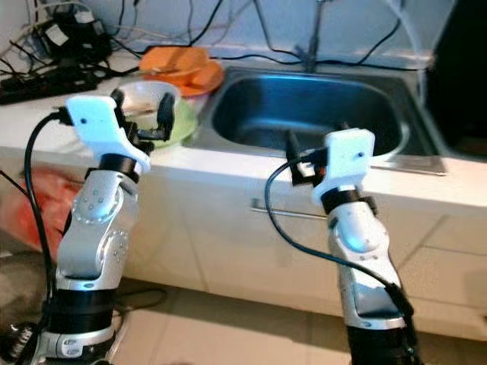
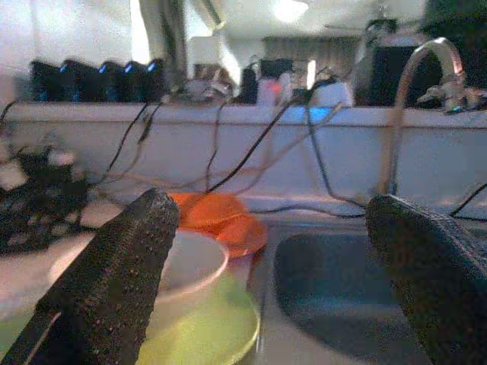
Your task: Kitchen organization
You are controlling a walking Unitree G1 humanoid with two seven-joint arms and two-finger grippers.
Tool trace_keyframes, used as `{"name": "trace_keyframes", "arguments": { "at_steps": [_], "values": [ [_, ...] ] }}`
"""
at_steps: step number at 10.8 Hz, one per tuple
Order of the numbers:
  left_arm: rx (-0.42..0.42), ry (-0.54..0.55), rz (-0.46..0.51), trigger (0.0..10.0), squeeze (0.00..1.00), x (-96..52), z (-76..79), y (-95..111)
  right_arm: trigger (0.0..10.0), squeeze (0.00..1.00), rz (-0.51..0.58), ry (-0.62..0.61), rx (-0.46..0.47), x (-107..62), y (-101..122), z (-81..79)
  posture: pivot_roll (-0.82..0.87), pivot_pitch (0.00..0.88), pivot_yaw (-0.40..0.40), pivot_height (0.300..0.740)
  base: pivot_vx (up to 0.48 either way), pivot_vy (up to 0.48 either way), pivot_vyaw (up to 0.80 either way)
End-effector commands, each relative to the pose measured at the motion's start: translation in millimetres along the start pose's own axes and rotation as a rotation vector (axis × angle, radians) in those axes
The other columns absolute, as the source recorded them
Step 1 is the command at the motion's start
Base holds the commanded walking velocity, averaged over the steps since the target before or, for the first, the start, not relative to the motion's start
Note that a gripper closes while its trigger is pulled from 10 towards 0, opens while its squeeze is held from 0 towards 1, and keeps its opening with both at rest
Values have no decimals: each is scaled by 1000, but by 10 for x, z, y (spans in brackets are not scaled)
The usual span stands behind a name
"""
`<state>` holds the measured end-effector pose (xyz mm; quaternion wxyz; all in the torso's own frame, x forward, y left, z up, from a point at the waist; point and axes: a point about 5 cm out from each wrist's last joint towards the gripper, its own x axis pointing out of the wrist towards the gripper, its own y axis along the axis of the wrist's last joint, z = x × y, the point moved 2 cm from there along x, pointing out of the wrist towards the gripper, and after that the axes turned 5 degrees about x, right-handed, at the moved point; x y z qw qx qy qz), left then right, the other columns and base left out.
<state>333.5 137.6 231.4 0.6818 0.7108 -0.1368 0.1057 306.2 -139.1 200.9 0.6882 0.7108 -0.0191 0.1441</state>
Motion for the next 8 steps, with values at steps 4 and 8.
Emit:
{"name": "trace_keyframes", "arguments": {
  "at_steps": [4, 8],
  "values": [
    [-12, 22, -6, 10000, 0, -3, -65, -11, 10000, 0, 10, 21, -7, 18, 25, -46, 94, 0, 47, 740, 0, 0, 0],
    [-10, 28, 9, 10000, 0, 19, -103, 43, 10000, 0, 21, 28, -11, 23, 46, -58, 95, 0, 46, 740, 204, 0, 0]
  ]
}}
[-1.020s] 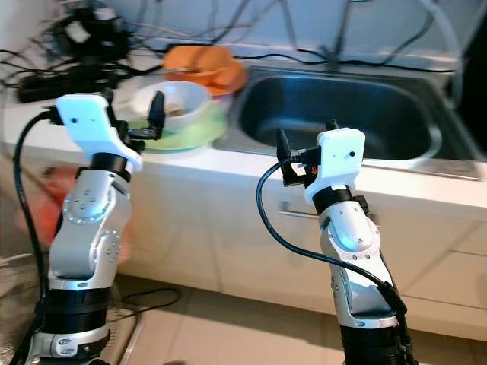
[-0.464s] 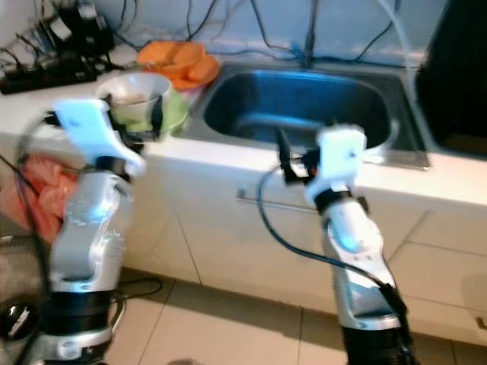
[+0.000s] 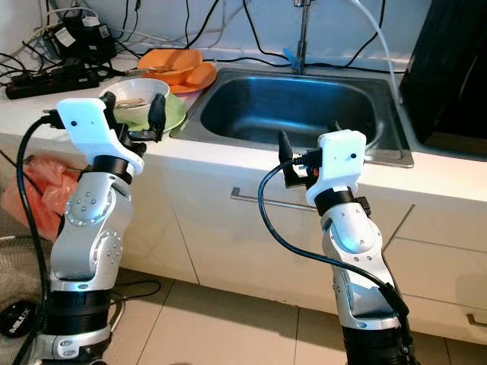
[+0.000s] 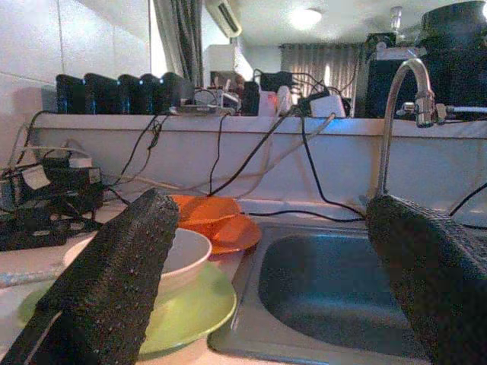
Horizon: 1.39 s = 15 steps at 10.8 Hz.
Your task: Kitchen organization
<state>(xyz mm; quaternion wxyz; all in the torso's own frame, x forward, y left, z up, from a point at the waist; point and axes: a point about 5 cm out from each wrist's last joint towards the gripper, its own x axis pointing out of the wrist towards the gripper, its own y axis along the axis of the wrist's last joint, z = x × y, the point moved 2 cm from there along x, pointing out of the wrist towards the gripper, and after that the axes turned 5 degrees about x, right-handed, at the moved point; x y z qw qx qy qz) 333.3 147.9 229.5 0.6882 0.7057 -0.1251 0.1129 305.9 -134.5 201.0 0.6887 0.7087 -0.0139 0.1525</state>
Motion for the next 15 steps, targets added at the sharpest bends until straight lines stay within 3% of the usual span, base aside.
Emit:
{"name": "trace_keyframes", "arguments": {
  "at_steps": [1, 10, 15],
  "values": [
    [3, -2, 19, 10000, 0, 34, 5, 72, 10000, 0, 20, 9, -10, 18, 52, -12, 95, 0, 46, 740, 458, 0, 0],
    [10, -3, 35, 10000, 0, 39, 25, 109, 10000, 0, 17, 16, -14, 13, 37, -30, 96, 0, 47, 740, 453, 0, 0],
    [17, 5, 37, 10000, 0, 12, 32, 90, 10000, 0, 12, 18, -15, 12, 20, -35, 99, 0, 45, 740, 0, 0, 0]
  ]
}}
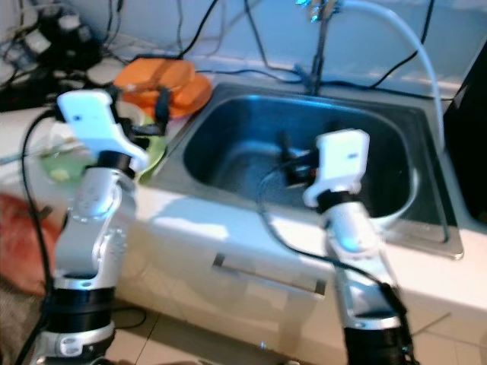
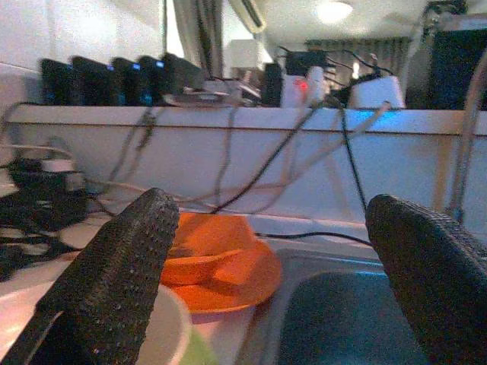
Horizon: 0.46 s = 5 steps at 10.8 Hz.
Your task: Kitchen organization
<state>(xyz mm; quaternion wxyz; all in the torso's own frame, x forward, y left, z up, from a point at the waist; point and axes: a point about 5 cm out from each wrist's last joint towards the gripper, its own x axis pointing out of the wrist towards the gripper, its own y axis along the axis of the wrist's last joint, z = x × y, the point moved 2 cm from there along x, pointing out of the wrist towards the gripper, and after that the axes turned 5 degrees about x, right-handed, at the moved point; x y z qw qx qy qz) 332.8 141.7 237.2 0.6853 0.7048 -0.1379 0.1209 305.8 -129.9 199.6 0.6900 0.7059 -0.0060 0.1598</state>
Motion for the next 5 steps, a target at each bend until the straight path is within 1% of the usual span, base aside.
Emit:
{"name": "trace_keyframes", "arguments": {
  "at_steps": [1, 2, 3, 5],
  "values": [
    [33, 34, 4, 10000, 0, -19, -59, 4, 10000, 0, 12, -2, -11, 6, 34, 9, 99, 0, 45, 740, 0, 0, 0],
    [59, 69, -18, 10000, 0, -42, -120, -48, 10000, 0, 7, 6, -1, 7, 31, 0, 99, 0, 46, 740, 0, 0, 0],
    [52, 75, -51, 10000, 0, -68, -148, -118, 10000, 0, 1, 27, 15, 10, 30, -23, 99, 0, 46, 740, 0, 0, 0],
    [97, 98, -70, 10000, 0, -112, -213, -180, 10000, 0, -35, 132, 21, 3, -7, -95, 99, 0, 44, 740, 0, 0, 0]
  ]
}}
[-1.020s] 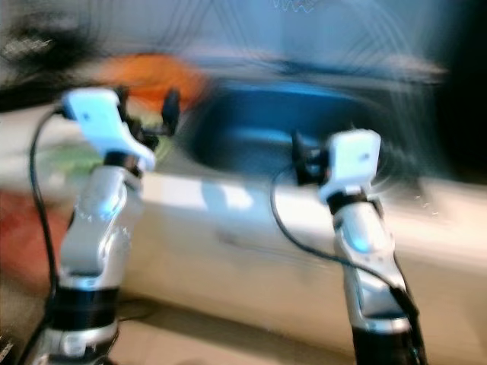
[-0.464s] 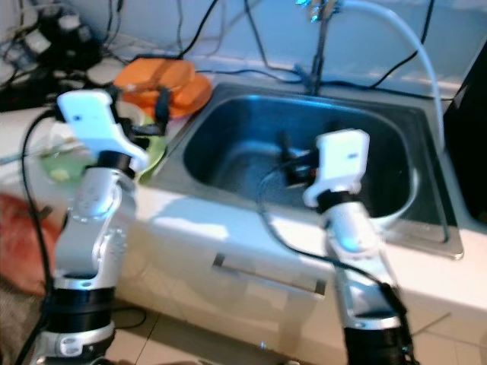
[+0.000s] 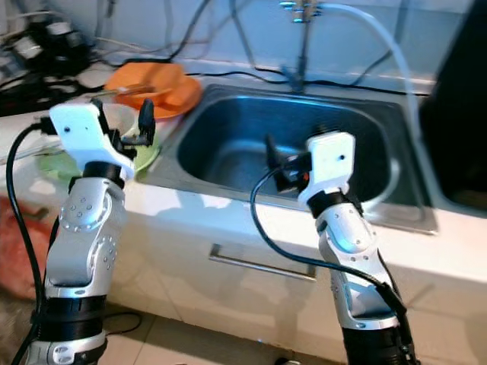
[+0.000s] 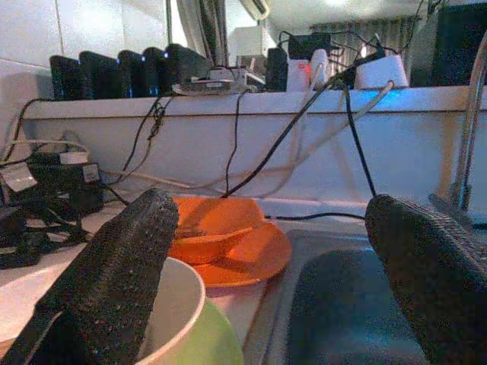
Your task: Kitchen organization
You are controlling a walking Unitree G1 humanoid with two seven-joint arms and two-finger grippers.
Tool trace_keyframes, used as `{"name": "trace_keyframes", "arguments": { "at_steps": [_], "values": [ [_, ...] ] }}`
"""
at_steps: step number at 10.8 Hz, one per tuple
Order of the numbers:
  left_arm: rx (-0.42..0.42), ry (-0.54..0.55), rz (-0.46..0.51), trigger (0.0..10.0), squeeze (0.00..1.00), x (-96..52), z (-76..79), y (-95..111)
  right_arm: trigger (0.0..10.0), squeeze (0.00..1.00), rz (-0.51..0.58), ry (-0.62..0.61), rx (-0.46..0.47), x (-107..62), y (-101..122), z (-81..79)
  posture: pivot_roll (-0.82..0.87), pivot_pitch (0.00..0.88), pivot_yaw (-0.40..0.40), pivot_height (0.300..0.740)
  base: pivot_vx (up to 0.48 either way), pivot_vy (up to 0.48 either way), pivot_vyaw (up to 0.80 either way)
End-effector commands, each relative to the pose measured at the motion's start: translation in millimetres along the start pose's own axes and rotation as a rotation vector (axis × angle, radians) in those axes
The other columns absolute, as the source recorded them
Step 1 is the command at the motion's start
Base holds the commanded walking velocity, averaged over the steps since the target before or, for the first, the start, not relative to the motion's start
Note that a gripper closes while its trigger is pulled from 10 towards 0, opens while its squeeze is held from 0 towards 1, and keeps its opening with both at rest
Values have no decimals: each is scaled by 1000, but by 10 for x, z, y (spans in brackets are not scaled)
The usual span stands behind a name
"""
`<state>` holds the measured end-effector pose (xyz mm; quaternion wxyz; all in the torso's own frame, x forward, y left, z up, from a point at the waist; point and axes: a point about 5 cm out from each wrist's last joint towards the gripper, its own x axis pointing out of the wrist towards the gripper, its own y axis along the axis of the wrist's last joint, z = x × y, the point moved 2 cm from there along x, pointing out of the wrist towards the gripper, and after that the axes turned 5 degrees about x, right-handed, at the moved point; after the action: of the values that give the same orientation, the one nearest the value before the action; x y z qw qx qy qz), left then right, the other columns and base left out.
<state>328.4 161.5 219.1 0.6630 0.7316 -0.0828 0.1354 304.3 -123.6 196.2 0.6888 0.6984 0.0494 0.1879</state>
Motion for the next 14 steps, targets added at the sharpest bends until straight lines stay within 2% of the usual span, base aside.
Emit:
{"name": "trace_keyframes", "arguments": {
  "at_steps": [1, 2, 5, 7, 10, 14],
  "values": [
    [15, 18, -10, 10000, 0, -4, -29, -31, 10000, 0, 2, 25, 0, 16, 26, -14, 101, 0, 43, 740, 0, 0, 0],
    [14, 17, -10, 10000, 0, -5, -27, -30, 10000, 0, 5, 25, -6, 18, 32, -6, 101, 0, 43, 740, 0, 0, 0],
    [-61, -14, -20, 10000, 0, 14, 39, -18, 10000, 0, 10, -10, 15, 14, 31, 19, 98, 0, 47, 740, 0, 0, 0],
    [-66, -15, -16, 10000, 0, 43, 37, 12, 10000, 0, 31, -41, 1, 11, 64, 45, 98, 0, 46, 740, 0, 0, 0],
    [-31, -56, 78, 10000, 0, 77, 89, 233, 10000, 0, 115, -156, -58, 34, 255, 193, 101, 0, 44, 740, 0, 0, 0],
    [-39, -69, 49, 10000, 0, 63, 103, 155, 10000, 0, 97, -157, -57, 31, 189, 167, 102, 0, 45, 740, 0, 363, 0]
  ]
}}
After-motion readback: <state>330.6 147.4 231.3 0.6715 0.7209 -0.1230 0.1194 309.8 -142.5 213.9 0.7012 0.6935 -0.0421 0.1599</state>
